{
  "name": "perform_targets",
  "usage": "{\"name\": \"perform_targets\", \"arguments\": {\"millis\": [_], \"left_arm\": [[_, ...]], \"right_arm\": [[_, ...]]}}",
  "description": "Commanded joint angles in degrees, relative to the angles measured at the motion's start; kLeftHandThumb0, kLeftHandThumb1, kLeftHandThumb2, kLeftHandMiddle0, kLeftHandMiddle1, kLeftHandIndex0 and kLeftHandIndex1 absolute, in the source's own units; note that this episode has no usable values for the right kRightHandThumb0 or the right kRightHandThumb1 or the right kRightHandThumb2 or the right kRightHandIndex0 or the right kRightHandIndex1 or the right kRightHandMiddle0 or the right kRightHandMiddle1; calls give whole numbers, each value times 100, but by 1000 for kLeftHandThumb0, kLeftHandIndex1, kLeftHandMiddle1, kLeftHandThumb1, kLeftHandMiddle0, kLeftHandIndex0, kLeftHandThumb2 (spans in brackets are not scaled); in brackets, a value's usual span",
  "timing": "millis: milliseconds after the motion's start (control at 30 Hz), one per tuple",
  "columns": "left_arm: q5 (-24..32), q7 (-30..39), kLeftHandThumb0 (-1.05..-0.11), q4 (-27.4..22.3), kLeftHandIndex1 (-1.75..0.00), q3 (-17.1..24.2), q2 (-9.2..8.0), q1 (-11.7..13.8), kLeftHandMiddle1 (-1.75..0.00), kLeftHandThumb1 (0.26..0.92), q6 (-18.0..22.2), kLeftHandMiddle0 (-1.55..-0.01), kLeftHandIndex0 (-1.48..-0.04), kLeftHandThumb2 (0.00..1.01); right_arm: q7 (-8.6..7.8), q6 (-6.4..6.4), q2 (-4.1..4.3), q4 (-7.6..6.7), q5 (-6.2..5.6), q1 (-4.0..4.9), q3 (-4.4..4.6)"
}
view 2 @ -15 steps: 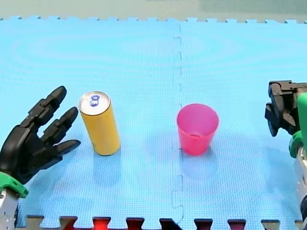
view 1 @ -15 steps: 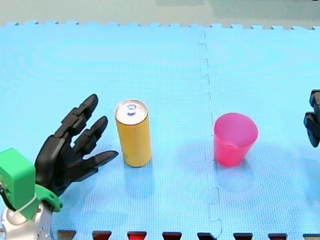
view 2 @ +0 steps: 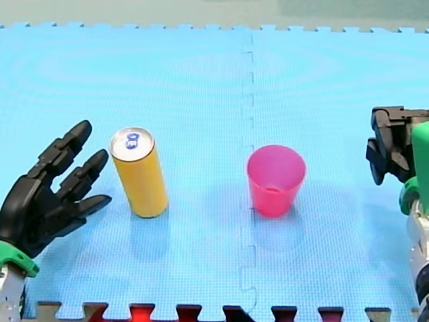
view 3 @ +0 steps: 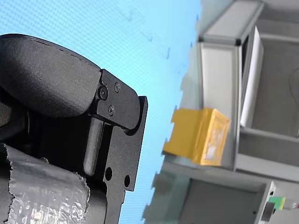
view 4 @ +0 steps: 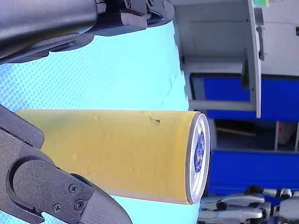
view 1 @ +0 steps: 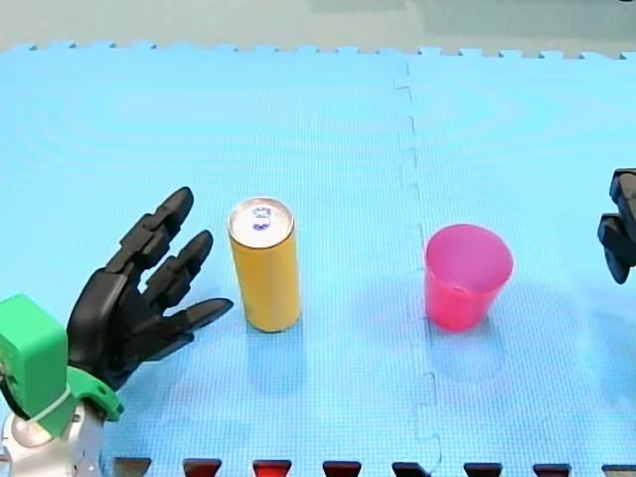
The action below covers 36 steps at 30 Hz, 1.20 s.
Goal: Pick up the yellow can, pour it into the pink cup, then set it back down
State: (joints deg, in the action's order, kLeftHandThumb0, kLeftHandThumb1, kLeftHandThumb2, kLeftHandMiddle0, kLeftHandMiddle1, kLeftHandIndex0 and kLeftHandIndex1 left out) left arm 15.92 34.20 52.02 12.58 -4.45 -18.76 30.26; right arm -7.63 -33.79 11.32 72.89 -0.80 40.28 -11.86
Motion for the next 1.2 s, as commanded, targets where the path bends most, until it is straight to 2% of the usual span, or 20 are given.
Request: {"name": "perform_targets", "arguments": {"millis": [0,400,667,933,1000,1167], "left_arm": [[25,10,-453,-11,-7,24,-43,-22,-4,677,-6,-207,-220,1],[42,20,-428,-44,-4,53,-79,-26,0,679,-79,-205,-232,1],[-22,-110,-431,-135,-2,18,-81,-3,0,681,-108,-200,-235,1],[10,-97,-429,-187,-2,23,-118,7,0,682,-129,-199,-239,0],[26,-76,-422,-209,-3,28,-125,17,0,682,-138,-198,-241,0],[60,-22,-407,-262,-3,50,-158,15,0,681,-184,-195,-246,0]], "right_arm": [[28,18,-14,0,-3,42,8],[109,0,-97,-25,9,74,34],[116,51,-110,-41,-24,107,14],[120,94,-93,-60,-35,180,7],[100,117,-67,-76,-52,217,-6],[102,223,15,-72,-119,379,-67]]}}
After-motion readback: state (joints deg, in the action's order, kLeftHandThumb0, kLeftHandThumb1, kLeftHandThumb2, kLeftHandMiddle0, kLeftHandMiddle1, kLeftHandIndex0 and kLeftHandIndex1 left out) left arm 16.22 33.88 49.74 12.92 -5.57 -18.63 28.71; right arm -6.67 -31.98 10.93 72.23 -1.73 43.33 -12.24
